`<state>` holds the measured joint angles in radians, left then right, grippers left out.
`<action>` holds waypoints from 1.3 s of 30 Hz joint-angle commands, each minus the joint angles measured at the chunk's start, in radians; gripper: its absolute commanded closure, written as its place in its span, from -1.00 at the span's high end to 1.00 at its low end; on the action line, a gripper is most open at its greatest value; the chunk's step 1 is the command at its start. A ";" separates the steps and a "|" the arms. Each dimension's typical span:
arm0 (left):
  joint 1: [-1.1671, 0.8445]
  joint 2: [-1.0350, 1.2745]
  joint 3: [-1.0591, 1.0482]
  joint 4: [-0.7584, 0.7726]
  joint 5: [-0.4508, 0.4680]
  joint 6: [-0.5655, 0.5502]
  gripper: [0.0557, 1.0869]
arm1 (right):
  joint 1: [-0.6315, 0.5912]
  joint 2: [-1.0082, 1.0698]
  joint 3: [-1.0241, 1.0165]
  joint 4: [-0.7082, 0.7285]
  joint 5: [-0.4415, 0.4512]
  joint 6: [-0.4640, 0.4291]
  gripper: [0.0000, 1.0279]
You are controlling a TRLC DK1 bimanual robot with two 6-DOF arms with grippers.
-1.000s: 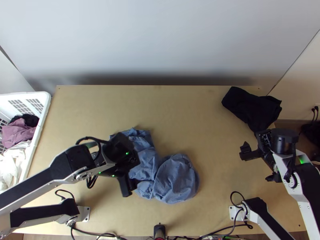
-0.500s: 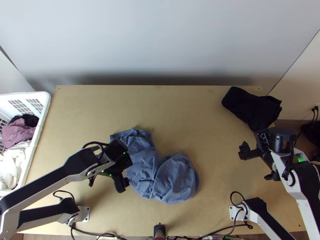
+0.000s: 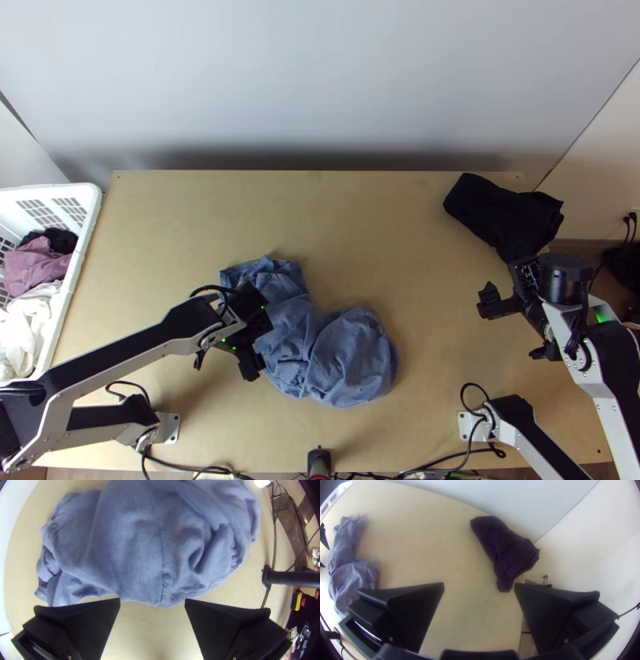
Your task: Fold the t-shirt
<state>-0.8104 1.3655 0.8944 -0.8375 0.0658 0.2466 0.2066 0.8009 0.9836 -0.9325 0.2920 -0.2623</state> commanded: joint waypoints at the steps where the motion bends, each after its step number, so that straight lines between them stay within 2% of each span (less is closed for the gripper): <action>1: -0.021 0.032 -0.009 0.031 -0.001 -0.015 0.58 | 0.002 0.009 0.007 0.001 -0.001 0.001 0.90; 10: -0.036 0.053 -0.023 0.057 -0.001 -0.013 0.53 | 0.002 0.015 0.015 -0.003 -0.001 0.003 0.90; 12: -0.039 0.057 -0.023 0.061 -0.003 -0.012 0.44 | 0.001 0.014 0.017 -0.005 -0.001 0.003 0.90; 16: -0.042 0.064 -0.023 0.077 -0.001 -0.009 0.06 | 0.001 0.012 0.017 -0.006 -0.001 0.003 0.90; 21: -0.041 0.067 -0.015 0.087 0.003 -0.006 -0.70 | -0.001 0.012 0.015 -0.006 -0.001 0.006 0.90; 23: -0.036 0.066 -0.012 0.087 0.003 0.000 -0.92 | -0.001 0.012 0.015 -0.006 -0.001 0.006 0.90; 28: -0.029 0.055 0.015 0.078 0.003 0.003 -0.93 | 0.007 0.020 0.026 -0.008 -0.008 0.008 0.90; 34: 0.002 0.029 0.103 0.038 0.002 0.003 -0.93 | 0.102 0.064 0.036 -0.028 -0.096 0.020 0.90; 39: 0.057 -0.008 0.261 -0.018 0.003 0.025 -0.93 | 0.188 0.126 0.082 -0.058 -0.159 0.020 0.90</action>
<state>-0.8051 1.3918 1.0000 -0.7982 0.0696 0.2558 0.3004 0.8654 1.0245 -0.9623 0.2085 -0.2440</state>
